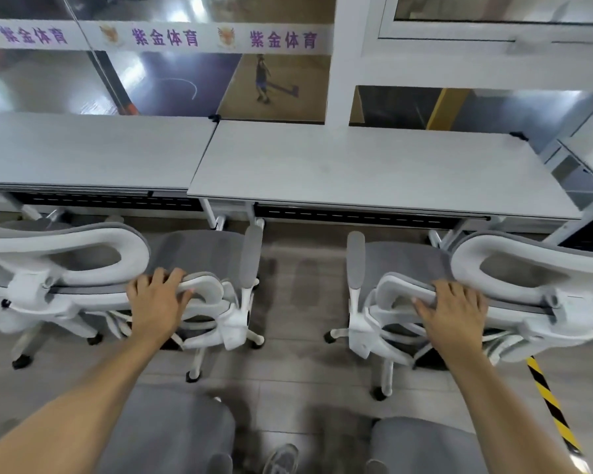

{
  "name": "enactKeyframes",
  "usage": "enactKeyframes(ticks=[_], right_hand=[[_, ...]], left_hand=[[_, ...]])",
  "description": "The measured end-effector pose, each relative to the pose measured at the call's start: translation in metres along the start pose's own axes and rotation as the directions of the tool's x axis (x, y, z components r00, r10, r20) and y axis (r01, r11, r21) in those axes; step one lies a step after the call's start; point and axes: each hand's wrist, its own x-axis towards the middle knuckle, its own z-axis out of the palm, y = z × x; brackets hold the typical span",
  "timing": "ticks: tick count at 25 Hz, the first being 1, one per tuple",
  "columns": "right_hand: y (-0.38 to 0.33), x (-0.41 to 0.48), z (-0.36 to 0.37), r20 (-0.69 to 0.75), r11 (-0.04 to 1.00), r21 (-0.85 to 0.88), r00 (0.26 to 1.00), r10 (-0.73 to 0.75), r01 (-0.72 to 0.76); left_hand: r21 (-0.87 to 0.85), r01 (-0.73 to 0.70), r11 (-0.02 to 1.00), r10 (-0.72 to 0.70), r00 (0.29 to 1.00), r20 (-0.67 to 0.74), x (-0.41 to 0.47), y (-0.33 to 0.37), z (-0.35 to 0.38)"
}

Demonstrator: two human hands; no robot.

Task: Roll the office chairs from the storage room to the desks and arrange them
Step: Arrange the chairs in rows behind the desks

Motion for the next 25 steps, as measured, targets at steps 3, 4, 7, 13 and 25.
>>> enactKeyframes(ticks=[3, 4, 7, 13, 25], right_hand=[[-0.005, -0.002, 0.002, -0.008, 1.0, 0.017, 1.0, 0.018, -0.017], [-0.006, -0.002, 0.002, -0.01, 1.0, 0.015, 1.0, 0.018, -0.018], [-0.007, -0.001, 0.005, -0.019, 1.0, 0.002, 1.0, 0.019, -0.019], [-0.005, 0.001, 0.003, 0.035, 0.999, -0.025, 0.999, 0.036, -0.035], [-0.006, 0.001, 0.003, 0.043, 0.999, -0.02, 0.998, 0.049, -0.048]], left_hand=[[-0.022, -0.035, 0.999, 0.033, 0.997, -0.063, -0.013, 0.005, 0.001], [-0.025, -0.043, 0.999, 0.041, 0.996, -0.076, -0.018, 0.009, 0.001], [-0.029, -0.078, 0.997, 0.075, 0.993, -0.09, -0.02, 0.027, 0.003], [-0.033, -0.094, 0.995, 0.093, 0.994, -0.05, -0.011, 0.052, -0.003], [-0.05, -0.043, 0.998, 0.04, 0.998, -0.046, 0.003, 0.058, 0.004]])
